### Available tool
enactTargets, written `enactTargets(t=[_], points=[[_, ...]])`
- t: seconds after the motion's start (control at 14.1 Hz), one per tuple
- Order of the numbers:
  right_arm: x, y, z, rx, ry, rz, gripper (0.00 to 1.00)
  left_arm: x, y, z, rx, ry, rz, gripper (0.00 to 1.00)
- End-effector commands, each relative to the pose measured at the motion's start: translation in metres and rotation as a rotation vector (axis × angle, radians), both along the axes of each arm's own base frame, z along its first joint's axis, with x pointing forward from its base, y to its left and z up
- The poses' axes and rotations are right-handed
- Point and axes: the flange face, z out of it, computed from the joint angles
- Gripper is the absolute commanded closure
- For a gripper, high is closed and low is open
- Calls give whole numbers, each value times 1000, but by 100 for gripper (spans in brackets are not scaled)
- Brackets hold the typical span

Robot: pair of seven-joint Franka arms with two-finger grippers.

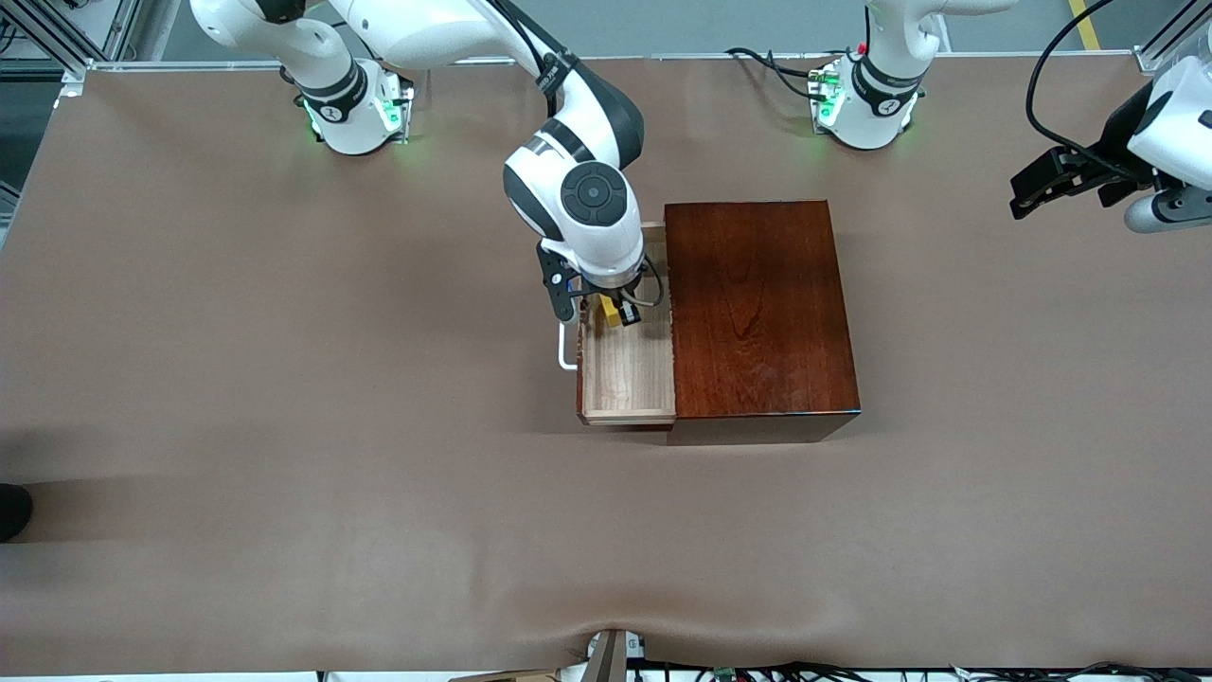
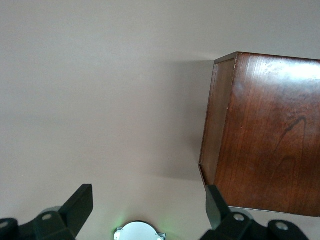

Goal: Open drawer, take yellow block, close drawer
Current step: 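Close the right gripper on the yellow cube, then lift the cube out with the right gripper while the left gripper approaches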

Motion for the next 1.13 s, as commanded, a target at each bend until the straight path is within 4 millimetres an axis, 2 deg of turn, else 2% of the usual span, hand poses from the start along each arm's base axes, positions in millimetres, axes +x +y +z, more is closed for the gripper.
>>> enactTargets(t=[0.0, 0.43, 0.71, 0.85, 0.99, 1.06], points=[[7, 1, 10, 3, -16, -24, 100, -2, 0, 4, 8, -14, -2, 0], [17, 4, 61, 32, -9, -31, 100, -2, 1, 6, 8, -17, 0, 0], [38, -21, 94, 21, 32, -59, 100, -2, -1, 5, 7, -15, -4, 0], [43, -35, 99, -11, 66, -60, 100, -2, -1, 3, 7, -12, -4, 0], [53, -55, 128, 15, 41, -42, 100, -2, -1, 5, 7, -15, -4, 0], [59, -66, 134, 24, 33, -25, 100, -2, -2, 5, 5, -15, -4, 0]])
